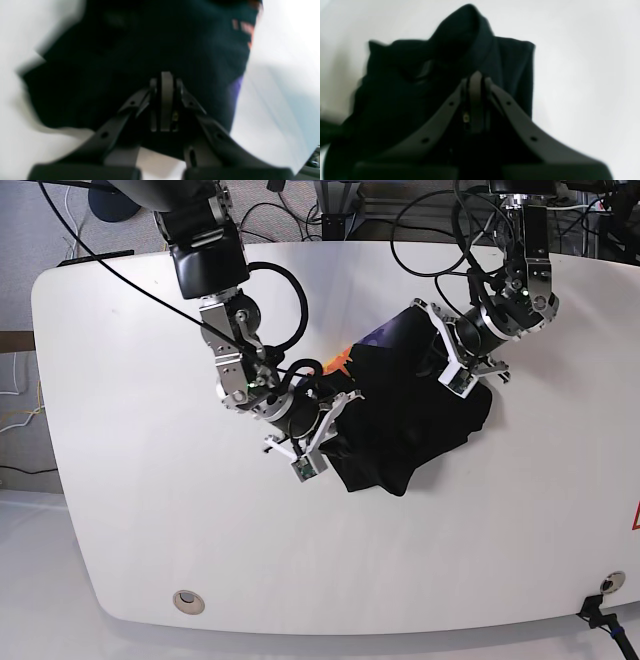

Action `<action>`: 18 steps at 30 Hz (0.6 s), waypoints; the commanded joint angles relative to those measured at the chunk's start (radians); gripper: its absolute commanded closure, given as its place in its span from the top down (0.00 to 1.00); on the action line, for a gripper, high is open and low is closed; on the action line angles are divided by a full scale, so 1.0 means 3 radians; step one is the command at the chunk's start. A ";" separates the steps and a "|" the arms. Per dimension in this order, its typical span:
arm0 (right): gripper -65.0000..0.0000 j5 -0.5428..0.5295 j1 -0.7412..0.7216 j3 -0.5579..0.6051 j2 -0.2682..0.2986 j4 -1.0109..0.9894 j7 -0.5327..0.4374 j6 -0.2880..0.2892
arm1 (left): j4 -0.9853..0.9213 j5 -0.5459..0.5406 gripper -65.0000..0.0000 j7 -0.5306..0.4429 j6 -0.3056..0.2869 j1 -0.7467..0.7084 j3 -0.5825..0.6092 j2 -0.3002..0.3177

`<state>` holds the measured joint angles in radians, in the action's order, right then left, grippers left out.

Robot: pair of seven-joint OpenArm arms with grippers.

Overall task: Fold the T-shirt properly
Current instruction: 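Press and square the folded bundle with both grippers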

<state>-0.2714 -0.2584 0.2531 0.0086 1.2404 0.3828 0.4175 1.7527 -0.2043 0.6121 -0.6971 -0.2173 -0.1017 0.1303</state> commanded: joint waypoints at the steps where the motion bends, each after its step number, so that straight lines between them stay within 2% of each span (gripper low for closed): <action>1: 0.00 0.0053 -0.0097 0.0100 -0.0031 -0.0225 -0.0235 0.0033 | -0.0117 -0.0053 0.00 -0.0089 -0.0003 0.0082 0.0004 0.0013; 4: 0.00 0.0079 -0.0082 0.0115 -0.0026 -0.0521 -0.0450 0.0033 | -0.0459 0.0152 0.00 -0.0094 -0.0003 0.0231 0.0029 -0.0007; 9: 0.00 0.0048 0.0168 0.0110 0.0204 -0.0455 -0.0542 0.0033 | -0.1114 0.0325 0.00 -0.0120 -0.0003 0.0691 0.0116 -0.0017; 11: 0.00 0.0048 0.0286 0.0110 0.0296 -0.0291 -0.0532 0.0033 | -0.1252 0.0325 0.00 -0.0243 -0.0003 0.0783 0.0116 -0.0017; 18: 0.00 0.0079 0.0409 0.0110 0.0352 -0.0107 -0.0532 0.0012 | -0.1073 0.0325 0.00 -0.0340 -0.0003 0.0732 0.0111 -0.0012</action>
<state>-0.2653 -0.1261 0.2832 0.1116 1.1961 0.1963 0.4187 1.4052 -0.1108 0.5079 -0.7036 -0.0013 -0.0631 0.1200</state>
